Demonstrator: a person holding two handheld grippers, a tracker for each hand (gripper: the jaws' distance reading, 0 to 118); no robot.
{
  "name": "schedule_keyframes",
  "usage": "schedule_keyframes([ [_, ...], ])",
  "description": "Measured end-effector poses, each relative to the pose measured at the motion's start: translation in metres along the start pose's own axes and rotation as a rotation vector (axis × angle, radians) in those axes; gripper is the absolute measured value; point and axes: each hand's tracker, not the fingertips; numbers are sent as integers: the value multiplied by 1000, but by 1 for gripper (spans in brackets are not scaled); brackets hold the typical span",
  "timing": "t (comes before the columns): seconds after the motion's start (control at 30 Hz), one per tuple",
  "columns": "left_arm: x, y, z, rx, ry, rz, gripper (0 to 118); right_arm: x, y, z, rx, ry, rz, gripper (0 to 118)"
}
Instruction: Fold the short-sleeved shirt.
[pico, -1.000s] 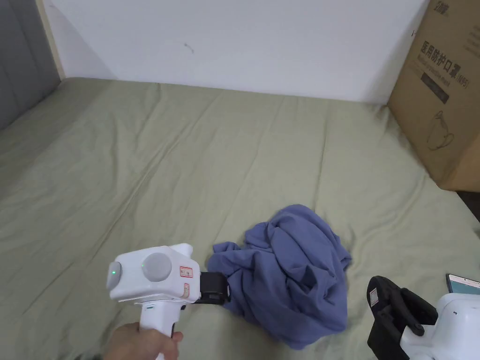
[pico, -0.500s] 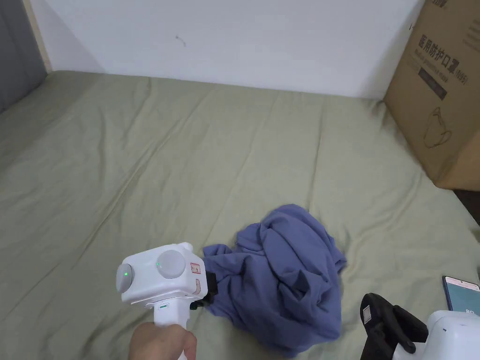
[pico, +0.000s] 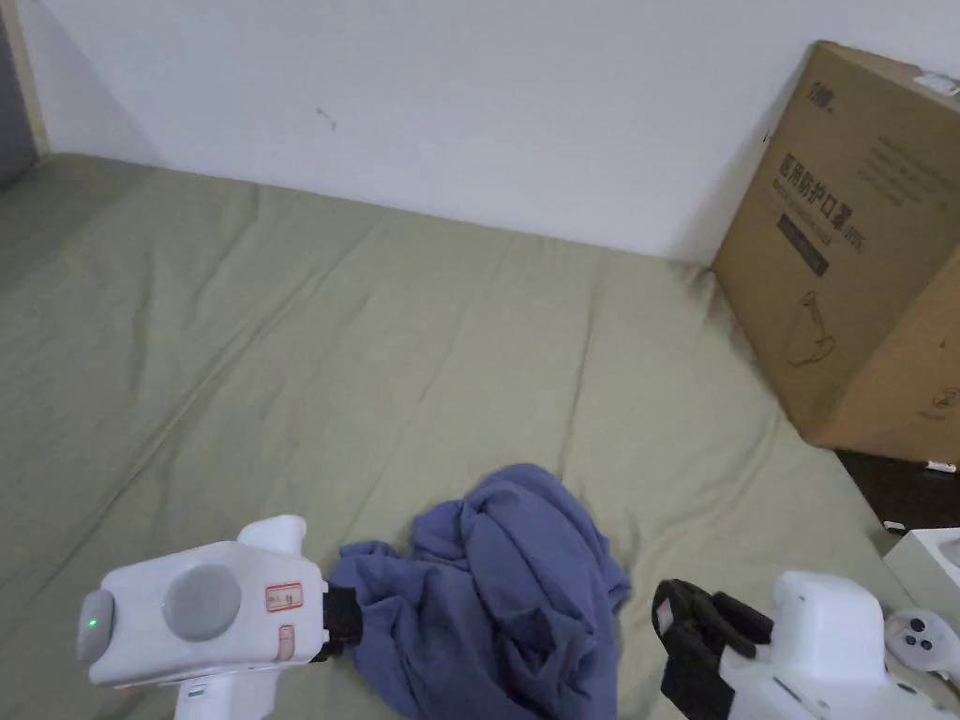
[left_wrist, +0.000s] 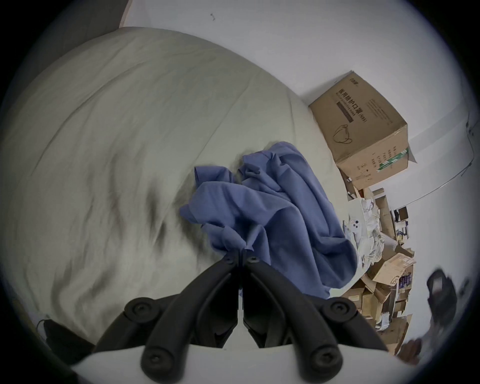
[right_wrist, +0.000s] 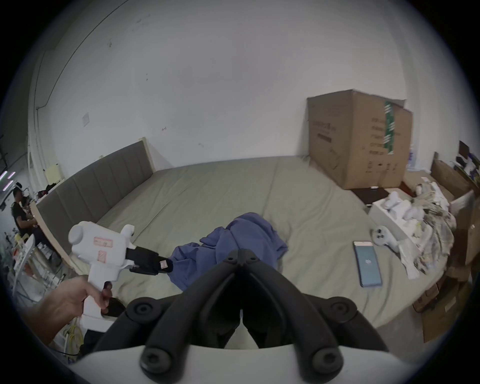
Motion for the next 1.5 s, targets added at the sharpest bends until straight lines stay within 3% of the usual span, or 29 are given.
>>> schedule_keyframes([
  [0.07, -5, -3, 9, 17, -15, 10, 1, 9, 28, -48, -96, -13, 10, 16],
  [0.13, -8, -5, 13, 16, -22, 3, 1, 21, 55, -108, -156, 47, 8, 52],
  [0.23, -10, -9, 17, 26, -23, -5, 1, 35, 89, -210, -285, 41, -69, 55],
  [0.27, -9, -9, 16, 28, -28, -1, 1, 37, 95, -242, -349, 9, -66, 55],
  [0.33, -9, -10, 16, 32, -35, 1, 1, 34, 98, -312, -468, -107, 14, 55],
  [0.4, -9, -10, 15, 36, -28, 2, 1, 39, 93, -362, -568, -78, 3, 55],
  [0.5, -12, -9, 12, 28, -54, 22, 1, 43, 76, -404, -663, -85, -70, 56],
  [0.57, -12, -8, 12, 29, -52, 18, 1, 42, 71, -422, -692, -123, -28, 56],
  [0.67, -16, -7, 8, 20, -50, 14, 1, 37, 65, -430, -690, -140, 22, 57],
  [0.8, -22, -6, 4, 10, -61, 43, 1, 38, 62, -430, -719, -113, 6, 59],
  [0.83, -24, -6, 5, 8, -61, 47, 1, 40, 62, -428, -712, -99, -4, 53],
  [0.87, -25, -6, 5, 9, -69, 64, 1, 40, 62, -426, -708, -99, -2, 39],
  [0.9, -25, -6, 5, 10, -84, 73, 1, 40, 63, -421, -678, -116, -8, 9],
  [0.93, -24, -6, 5, 10, -84, 69, 1, 41, 65, -417, -684, -99, -9, 2],
  [1.27, -35, 8, 62, 137, -78, 86, 1, 53, 144, -271, -371, 23, 0, 2],
  [1.5, -52, 21, 123, 274, -30, 114, 1, 84, 171, -174, -232, 20, -87, 2],
])
